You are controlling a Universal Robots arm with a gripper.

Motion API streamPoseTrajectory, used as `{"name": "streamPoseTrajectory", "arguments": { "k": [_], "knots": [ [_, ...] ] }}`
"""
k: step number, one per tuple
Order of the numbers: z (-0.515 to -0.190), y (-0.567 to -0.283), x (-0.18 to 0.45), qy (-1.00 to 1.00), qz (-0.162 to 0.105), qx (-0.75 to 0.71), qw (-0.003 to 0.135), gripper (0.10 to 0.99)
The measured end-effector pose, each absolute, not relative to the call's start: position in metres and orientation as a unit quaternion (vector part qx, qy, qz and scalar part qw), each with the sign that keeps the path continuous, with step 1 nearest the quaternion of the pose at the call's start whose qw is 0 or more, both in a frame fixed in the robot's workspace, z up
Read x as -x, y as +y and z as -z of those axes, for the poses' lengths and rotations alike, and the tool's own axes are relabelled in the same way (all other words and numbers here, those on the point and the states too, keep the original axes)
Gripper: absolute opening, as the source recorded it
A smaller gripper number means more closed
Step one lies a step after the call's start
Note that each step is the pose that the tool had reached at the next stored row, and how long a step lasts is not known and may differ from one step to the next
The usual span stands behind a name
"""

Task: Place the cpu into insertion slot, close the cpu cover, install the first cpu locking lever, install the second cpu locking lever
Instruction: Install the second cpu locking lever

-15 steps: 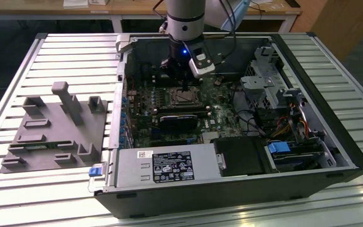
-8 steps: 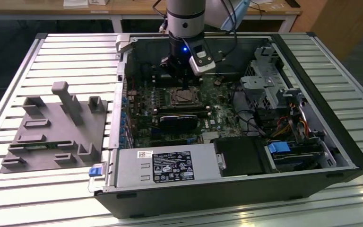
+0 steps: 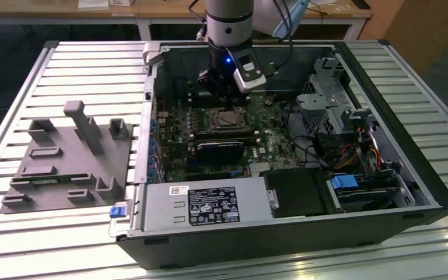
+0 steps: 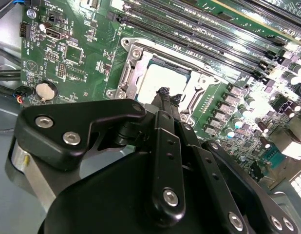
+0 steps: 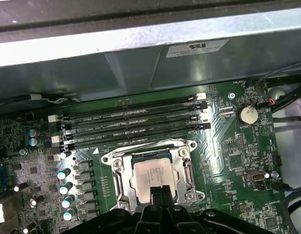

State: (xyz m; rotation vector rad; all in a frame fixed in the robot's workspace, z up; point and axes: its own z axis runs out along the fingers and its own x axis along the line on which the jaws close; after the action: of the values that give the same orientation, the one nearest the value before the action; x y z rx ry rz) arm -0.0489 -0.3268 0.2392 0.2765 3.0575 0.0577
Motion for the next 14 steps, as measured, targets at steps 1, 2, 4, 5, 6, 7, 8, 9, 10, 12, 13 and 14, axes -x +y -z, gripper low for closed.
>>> {"name": "streamPoseTrajectory", "arguments": {
  "k": [1,2,4,5,6,7,8,9,10,12,13,14],
  "knots": [
    [-0.2396,-0.3268,0.0490,0.995,-0.018,-0.090,0.035,0.102],
    [-0.2403,-0.3268,0.0490,0.995,-0.018,-0.090,0.035,0.102],
    [-0.2415,-0.3268,0.0489,0.995,-0.019,-0.090,0.036,0.102],
    [-0.2422,-0.3269,0.0490,0.995,-0.018,-0.090,0.036,0.102],
    [-0.2426,-0.3270,0.0490,0.995,-0.018,-0.090,0.036,0.102],
    [-0.2429,-0.3272,0.0490,0.995,-0.018,-0.090,0.036,0.102],
    [-0.2431,-0.3277,0.0489,0.995,-0.018,-0.090,0.036,0.102],
    [-0.2432,-0.3283,0.0489,0.995,-0.018,-0.090,0.036,0.102],
    [-0.2432,-0.3291,0.0488,0.995,-0.018,-0.090,0.036,0.102],
    [-0.2433,-0.3309,0.0486,0.995,-0.018,-0.090,0.036,0.102],
    [-0.2434,-0.3320,0.0485,0.995,-0.018,-0.090,0.036,0.102],
    [-0.2434,-0.3330,0.0484,0.995,-0.018,-0.090,0.036,0.102]
  ]
}}
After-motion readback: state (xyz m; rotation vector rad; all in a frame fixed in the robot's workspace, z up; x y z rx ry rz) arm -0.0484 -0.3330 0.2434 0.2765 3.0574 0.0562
